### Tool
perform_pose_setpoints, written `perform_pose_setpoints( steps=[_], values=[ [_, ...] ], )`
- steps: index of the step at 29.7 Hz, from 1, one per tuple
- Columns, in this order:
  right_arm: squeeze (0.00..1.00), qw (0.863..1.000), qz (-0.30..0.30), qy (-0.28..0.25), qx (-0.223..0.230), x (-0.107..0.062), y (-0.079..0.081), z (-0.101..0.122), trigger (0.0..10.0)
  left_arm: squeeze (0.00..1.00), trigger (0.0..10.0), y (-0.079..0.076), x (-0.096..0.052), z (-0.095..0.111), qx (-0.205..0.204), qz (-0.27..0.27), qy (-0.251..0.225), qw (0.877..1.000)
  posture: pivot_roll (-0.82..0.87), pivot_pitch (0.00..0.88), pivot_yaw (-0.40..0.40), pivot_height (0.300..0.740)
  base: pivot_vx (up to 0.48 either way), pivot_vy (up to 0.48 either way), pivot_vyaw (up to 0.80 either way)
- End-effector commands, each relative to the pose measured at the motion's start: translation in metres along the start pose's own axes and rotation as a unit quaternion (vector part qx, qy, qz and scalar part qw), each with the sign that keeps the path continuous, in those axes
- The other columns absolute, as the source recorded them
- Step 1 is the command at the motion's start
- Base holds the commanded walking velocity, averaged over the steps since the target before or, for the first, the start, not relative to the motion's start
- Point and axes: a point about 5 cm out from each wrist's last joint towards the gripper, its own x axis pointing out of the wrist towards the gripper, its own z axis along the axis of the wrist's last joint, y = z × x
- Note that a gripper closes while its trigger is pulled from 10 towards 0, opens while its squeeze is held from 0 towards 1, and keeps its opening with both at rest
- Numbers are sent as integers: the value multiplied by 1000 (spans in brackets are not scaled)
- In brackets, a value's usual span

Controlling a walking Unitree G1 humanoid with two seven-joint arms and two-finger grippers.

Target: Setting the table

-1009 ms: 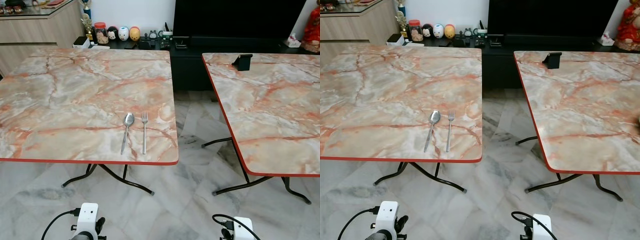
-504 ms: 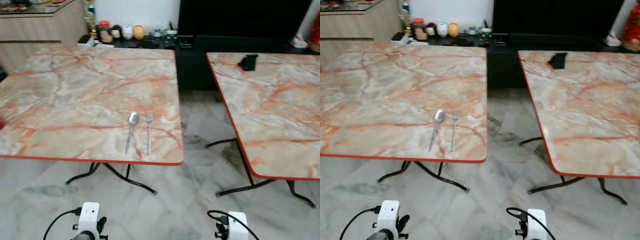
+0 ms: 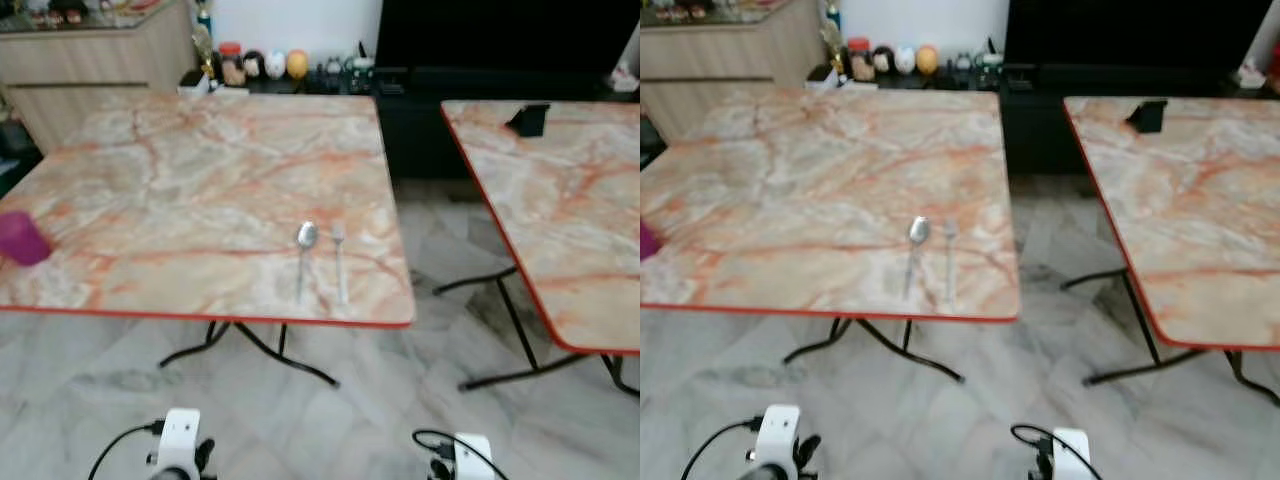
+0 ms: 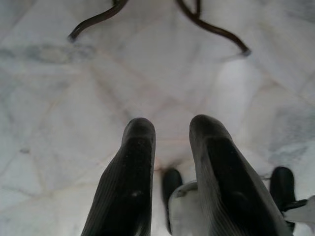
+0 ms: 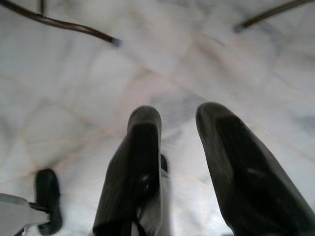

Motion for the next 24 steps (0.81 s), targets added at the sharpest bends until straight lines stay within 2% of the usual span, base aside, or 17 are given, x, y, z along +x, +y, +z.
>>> perform_pose_setpoints(
  steps=[1,6,9,14,24],
  values=[
    [0,1000,1,-1,19,2,8,2,10000,0,10000,8,-3,-7,4,7,13,1000,48,0,-4,724,0,439,0],
    [0,1000,15,-15,11,4,10,12,10000,0,10000,11,0,1,9,10,7,1000,45,0,11,724,0,437,0],
    [0,999,2,-18,30,5,3,15,10000,0,10000,11,0,3,7,10,5,1000,54,0,15,724,0,435,0],
    [0,1000,-3,-2,13,3,-2,7,10000,0,10000,9,0,2,6,7,9,1000,57,0,13,724,0,436,0],
    [0,1000,-9,11,14,-1,-6,-3,10000,0,10000,9,-2,-5,5,8,20,1000,62,0,-2,724,0,437,0]
  ],
)
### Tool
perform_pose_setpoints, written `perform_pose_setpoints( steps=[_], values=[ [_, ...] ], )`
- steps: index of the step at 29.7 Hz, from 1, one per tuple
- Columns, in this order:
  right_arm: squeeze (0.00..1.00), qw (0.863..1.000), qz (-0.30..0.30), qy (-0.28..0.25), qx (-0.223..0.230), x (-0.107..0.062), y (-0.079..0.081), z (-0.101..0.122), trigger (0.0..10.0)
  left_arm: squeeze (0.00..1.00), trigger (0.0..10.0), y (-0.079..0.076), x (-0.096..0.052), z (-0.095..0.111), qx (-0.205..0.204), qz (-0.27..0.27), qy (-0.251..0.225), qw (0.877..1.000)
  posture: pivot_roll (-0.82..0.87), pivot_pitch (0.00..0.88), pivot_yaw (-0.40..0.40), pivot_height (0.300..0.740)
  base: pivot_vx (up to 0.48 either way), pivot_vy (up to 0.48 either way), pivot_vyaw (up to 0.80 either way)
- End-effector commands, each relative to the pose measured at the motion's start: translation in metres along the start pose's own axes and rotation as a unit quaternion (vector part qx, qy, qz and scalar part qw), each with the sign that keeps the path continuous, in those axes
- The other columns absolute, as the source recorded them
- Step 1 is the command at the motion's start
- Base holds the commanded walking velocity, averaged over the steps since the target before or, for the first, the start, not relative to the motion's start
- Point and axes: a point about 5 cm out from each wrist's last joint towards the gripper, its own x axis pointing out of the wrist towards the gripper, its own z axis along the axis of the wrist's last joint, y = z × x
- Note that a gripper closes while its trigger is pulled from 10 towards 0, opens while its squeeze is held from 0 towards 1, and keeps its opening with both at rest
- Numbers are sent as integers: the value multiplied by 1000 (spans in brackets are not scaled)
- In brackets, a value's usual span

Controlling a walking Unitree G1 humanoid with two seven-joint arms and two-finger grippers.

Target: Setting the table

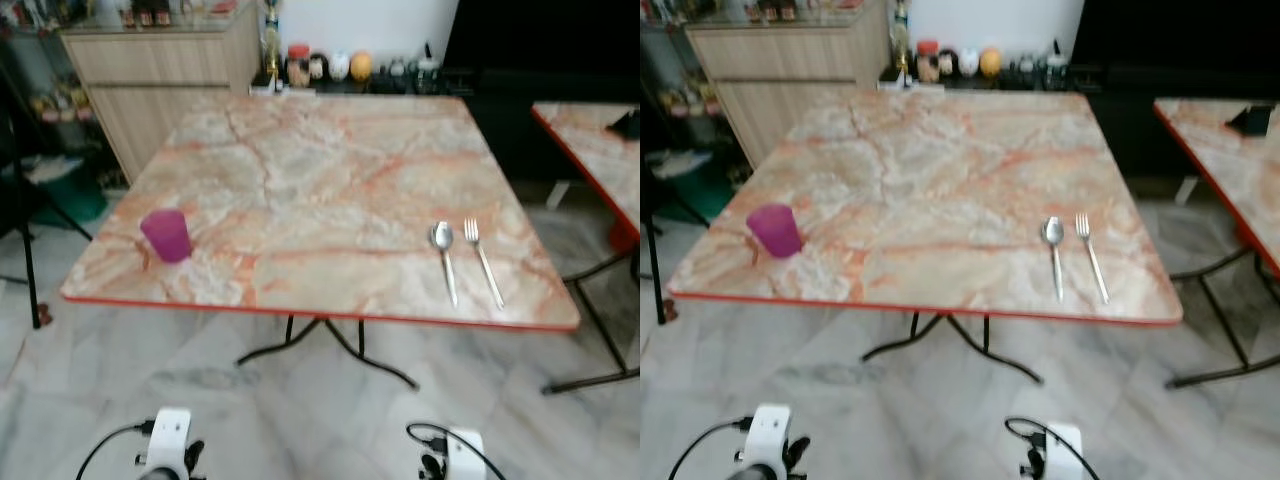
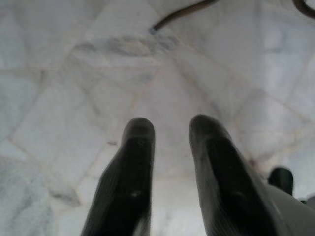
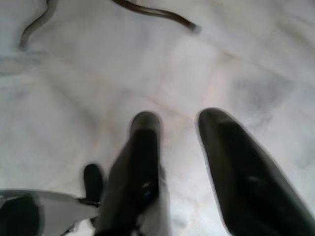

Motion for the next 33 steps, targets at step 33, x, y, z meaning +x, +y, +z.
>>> perform_pose_setpoints(
  steps=[33],
  values=[
    [0,999,8,-47,-26,4,7,20,10000,0,10000,14,0,8,9,20,-9,1000,62,0,-14,724,0,230,0]
  ],
)
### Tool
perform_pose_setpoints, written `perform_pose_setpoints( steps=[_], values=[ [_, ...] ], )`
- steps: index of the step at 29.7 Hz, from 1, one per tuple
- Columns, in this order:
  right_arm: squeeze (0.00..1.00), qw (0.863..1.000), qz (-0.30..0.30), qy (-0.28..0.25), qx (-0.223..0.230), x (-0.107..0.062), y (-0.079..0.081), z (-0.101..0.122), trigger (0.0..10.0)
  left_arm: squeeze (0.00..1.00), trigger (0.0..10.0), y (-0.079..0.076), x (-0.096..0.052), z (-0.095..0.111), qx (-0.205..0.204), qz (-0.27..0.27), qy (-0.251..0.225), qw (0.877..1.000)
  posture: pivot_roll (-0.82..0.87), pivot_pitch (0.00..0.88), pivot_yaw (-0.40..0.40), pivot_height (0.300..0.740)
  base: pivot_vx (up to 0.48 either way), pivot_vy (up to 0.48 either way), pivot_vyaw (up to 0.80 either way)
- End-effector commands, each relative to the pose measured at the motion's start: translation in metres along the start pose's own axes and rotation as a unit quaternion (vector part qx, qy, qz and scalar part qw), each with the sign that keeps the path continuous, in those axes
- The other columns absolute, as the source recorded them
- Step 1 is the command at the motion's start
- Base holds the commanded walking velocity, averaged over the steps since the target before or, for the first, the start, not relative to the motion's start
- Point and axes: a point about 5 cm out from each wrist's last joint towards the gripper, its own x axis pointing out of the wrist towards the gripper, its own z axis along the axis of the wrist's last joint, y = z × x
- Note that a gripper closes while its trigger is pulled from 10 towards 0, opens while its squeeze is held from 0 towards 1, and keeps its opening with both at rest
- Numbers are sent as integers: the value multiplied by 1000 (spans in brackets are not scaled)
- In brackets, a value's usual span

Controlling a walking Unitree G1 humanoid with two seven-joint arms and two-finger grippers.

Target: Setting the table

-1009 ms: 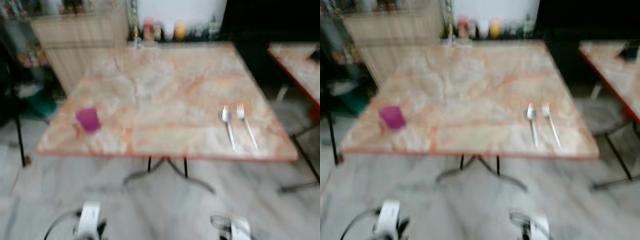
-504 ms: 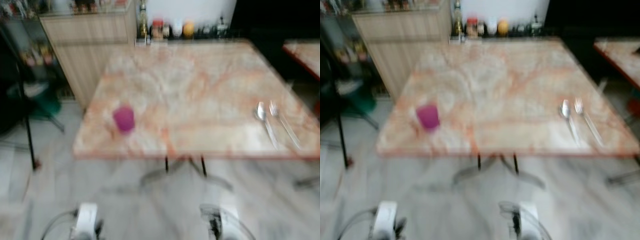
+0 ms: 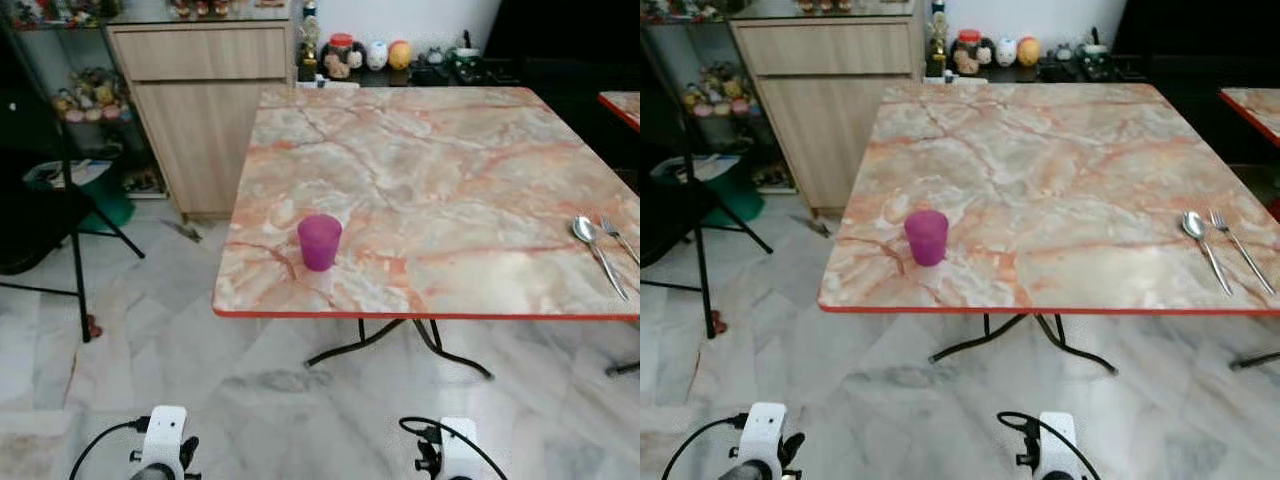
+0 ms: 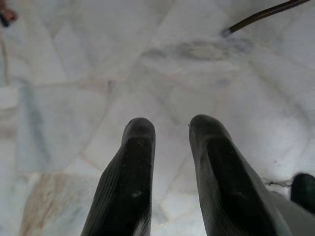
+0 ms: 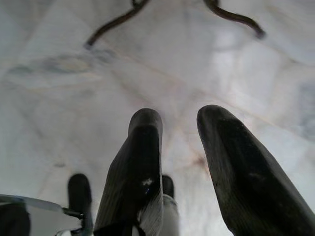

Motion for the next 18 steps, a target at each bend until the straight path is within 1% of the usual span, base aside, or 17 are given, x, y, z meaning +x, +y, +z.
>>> perform_pose_setpoints(
  steps=[1,3,5,11,14,16,18],
  values=[
    [0,1000,-13,-5,10,-1,-6,0,10000,0,10000,-2,1,1,-1,-2,0,1000,62,0,-14,724,0,0,0],
    [0,1000,-16,-5,8,-1,-7,-1,10000,0,10000,-3,1,2,-2,-3,-2,1000,61,0,-16,724,0,0,0],
    [0,1000,-20,-5,17,-1,-8,-1,10000,0,10000,-5,2,3,-5,-4,-4,1000,63,0,-16,724,0,0,0],
    [0,1000,-17,-10,17,-1,-5,0,10000,0,10000,-6,2,6,-9,-6,-10,1000,66,0,-18,724,0,0,0],
    [0,1000,-26,-14,1,0,-7,3,10000,0,10000,-6,3,6,-8,-5,-9,1000,71,0,-19,724,0,0,0],
    [0,999,-35,-17,1,0,-9,4,10000,0,10000,-6,3,6,-8,-6,-8,1000,71,0,-19,724,0,0,0],
    [0,999,-36,-16,-3,0,-10,4,10000,0,10000,-6,3,6,-8,-6,-9,1000,71,0,-19,724,0,0,472]
  ],
)
